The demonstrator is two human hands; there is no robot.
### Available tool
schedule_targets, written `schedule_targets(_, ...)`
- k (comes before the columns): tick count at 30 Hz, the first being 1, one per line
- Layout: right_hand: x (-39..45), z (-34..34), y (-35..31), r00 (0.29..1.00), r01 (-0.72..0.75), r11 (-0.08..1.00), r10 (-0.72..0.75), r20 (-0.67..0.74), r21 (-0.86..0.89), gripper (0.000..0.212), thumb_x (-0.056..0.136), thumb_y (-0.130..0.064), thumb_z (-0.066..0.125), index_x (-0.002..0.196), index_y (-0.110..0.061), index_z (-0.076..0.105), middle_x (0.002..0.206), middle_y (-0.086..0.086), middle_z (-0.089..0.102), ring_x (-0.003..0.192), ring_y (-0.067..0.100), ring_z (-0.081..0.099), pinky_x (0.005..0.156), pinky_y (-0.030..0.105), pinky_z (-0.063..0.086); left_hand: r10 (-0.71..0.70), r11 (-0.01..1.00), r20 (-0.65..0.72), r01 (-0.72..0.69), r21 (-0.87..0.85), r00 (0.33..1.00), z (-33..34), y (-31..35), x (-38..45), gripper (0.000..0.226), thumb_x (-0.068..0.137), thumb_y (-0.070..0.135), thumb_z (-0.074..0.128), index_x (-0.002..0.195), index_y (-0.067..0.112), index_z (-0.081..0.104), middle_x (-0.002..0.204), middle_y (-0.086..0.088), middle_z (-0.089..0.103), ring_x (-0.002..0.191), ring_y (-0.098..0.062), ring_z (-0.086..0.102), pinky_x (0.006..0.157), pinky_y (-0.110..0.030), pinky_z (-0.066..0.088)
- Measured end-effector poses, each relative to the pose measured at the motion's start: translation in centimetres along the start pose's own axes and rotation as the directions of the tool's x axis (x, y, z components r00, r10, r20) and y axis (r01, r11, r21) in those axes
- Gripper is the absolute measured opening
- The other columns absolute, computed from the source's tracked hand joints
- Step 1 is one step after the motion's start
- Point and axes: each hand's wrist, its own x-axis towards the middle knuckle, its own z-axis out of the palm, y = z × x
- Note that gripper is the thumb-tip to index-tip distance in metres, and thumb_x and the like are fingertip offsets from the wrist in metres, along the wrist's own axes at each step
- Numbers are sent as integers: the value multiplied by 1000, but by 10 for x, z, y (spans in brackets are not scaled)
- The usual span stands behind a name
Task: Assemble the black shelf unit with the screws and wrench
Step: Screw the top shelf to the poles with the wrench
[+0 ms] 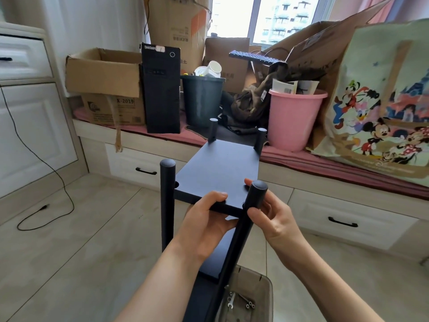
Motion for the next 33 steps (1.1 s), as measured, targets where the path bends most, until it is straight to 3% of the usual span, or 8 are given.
schedule_targets(2,1,0,2,1000,7,1000,-7,-12,6,46,77,-16,65,121,-28,59,113,-22,70,112,-4,61,87,13,47,6,1000,-10,-6,-6,1000,0,0,1,20,89,9,56,83,8,75,105,-16,70,107,-38,63,90,-50,56)
schedule_targets(6,1,-1,4,999,27,1000,-26,-22,8,43,77,-14,64,118,-27,61,109,-21,71,108,-4,63,84,13,48,0,1000,-29,0,4,1000,2,2,0,33,89,11,55,118,-4,64,119,-23,66,111,-40,62,95,-55,53)
schedule_targets(9,1,-1,2,999,45,999,-45,-11,9,45,76,-14,66,120,-24,60,108,-19,72,106,-2,64,84,12,48,-8,999,-66,11,32,998,3,2,-1,36,88,13,57,119,-5,62,121,-25,65,114,-43,61,98,-58,51)
schedule_targets(13,1,0,-1,997,69,998,-68,-21,15,49,70,-30,73,117,-24,62,102,-18,73,101,-3,65,82,14,49,-21,1000,-91,22,16,996,1,0,1,48,93,13,53,136,-10,52,137,-31,56,130,-51,50,105,-61,46)
schedule_targets(17,1,1,-2,995,92,996,-92,-34,13,43,72,-26,72,114,-24,63,101,-18,73,98,-3,66,81,13,50,-14,1000,-98,17,25,995,1,0,1,50,93,13,52,138,-9,51,139,-32,54,131,-51,49,107,-63,42)
schedule_targets(21,2,2,-1,993,107,994,-106,-50,12,37,75,-9,65,108,-26,66,94,-14,72,91,-2,65,79,15,51,-14,1000,-107,16,10,994,1,-1,2,54,90,14,53,138,-8,51,138,-32,54,130,-51,50,104,-60,48)
schedule_targets(27,2,2,-3,987,150,989,-149,-63,16,32,75,-5,64,94,-30,72,86,-11,71,85,-1,64,78,15,51,-10,1000,-107,11,13,994,1,-1,3,54,90,13,52,138,-12,48,139,-34,52,131,-54,47,107,-64,42)
schedule_targets(33,1,1,-5,991,114,993,-115,-62,-12,35,76,-11,65,105,-29,67,95,-12,73,94,3,67,80,19,52,7,1000,-72,-7,10,997,3,-2,2,49,90,15,55,134,-6,56,135,-27,59,126,-45,56,100,-56,50)
